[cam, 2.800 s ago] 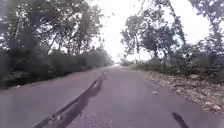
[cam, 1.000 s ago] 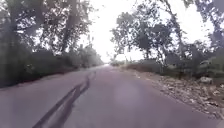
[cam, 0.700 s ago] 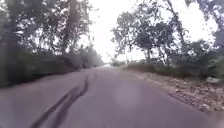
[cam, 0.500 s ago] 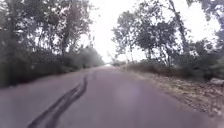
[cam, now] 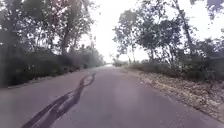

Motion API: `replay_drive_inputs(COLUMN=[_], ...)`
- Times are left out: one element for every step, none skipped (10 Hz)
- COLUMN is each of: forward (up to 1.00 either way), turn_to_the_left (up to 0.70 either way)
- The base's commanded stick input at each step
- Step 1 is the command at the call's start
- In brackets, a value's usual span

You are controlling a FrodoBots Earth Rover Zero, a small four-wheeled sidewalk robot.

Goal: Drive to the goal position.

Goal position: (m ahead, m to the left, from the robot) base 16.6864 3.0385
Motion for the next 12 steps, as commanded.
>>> replay_drive_inputs(forward=[1.00,1.00,1.00,1.00,1.00,1.00,1.00,1.00,1.00,1.00,1.00,1.00], turn_to_the_left=[0.00,0.00,0.00,0.00,0.00,0.00,0.00,0.00,0.00,0.00,0.00,0.00])
